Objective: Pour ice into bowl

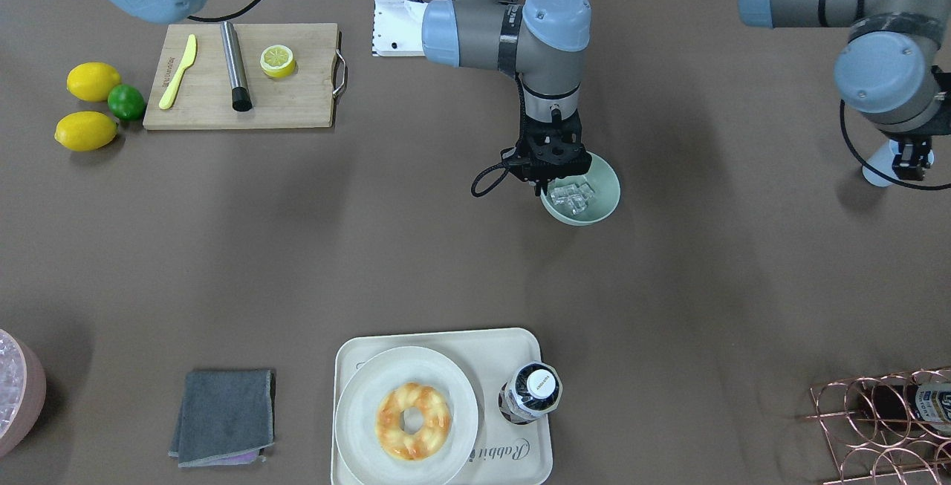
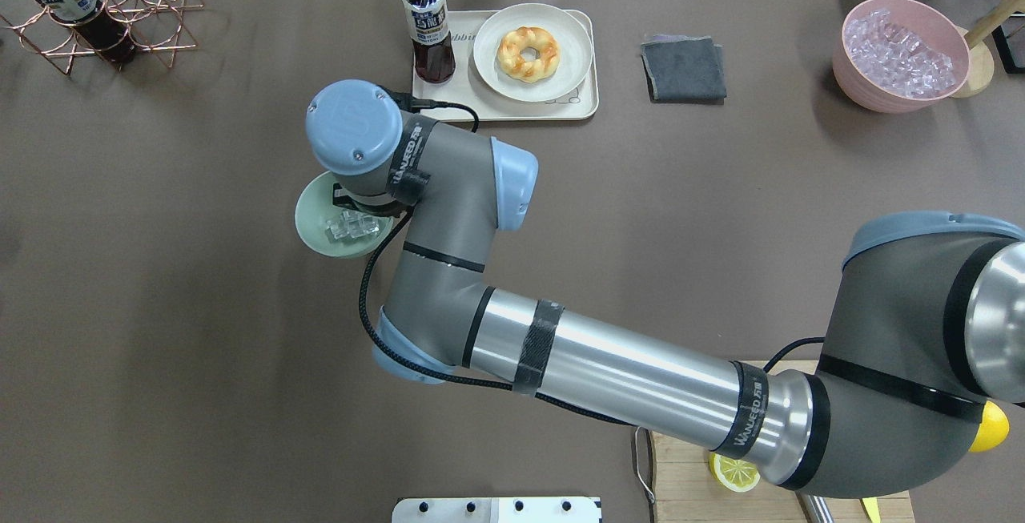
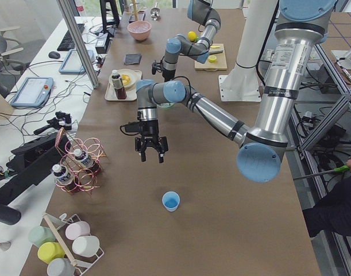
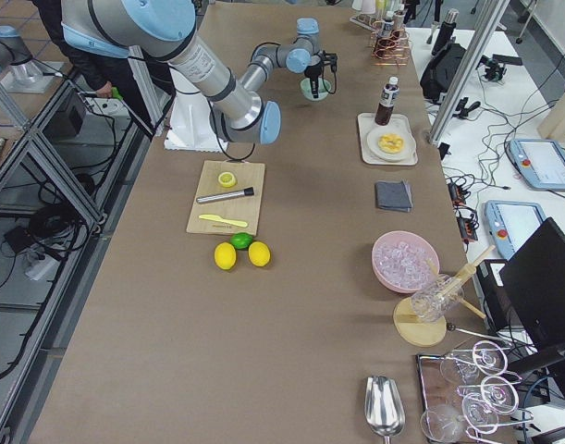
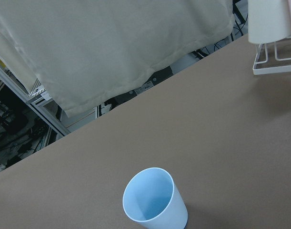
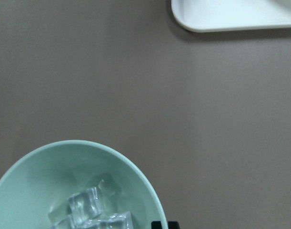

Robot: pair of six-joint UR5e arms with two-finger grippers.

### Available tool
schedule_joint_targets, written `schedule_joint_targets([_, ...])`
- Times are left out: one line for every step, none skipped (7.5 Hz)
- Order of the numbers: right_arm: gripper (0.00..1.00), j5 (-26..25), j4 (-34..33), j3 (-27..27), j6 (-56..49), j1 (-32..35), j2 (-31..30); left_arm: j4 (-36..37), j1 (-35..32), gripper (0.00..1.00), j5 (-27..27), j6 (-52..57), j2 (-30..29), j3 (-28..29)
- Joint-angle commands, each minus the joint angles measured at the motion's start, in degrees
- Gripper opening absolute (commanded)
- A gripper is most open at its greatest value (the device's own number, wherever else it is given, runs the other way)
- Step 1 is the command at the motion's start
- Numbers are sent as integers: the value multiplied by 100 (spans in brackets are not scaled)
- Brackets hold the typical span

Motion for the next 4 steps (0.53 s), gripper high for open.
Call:
schedule_joint_targets([0,663,-3,681,-613,655,-597,-532,-1072,97,-1062,1361,-87,-101])
schedule_joint_targets([0,1065,-12,997,-1165,988,-983,-542,-1380,97,-1423,1870,-69,-276])
schedule_joint_targets([0,1365,-20,1375,-1683,1270,-1413,-533,-1792,97,-1836,2571,-17,-347])
schedule_joint_targets([0,1603,-12,1805,-2167,1560,-1975,-542,-2344,97,-2440,3631,79,-330])
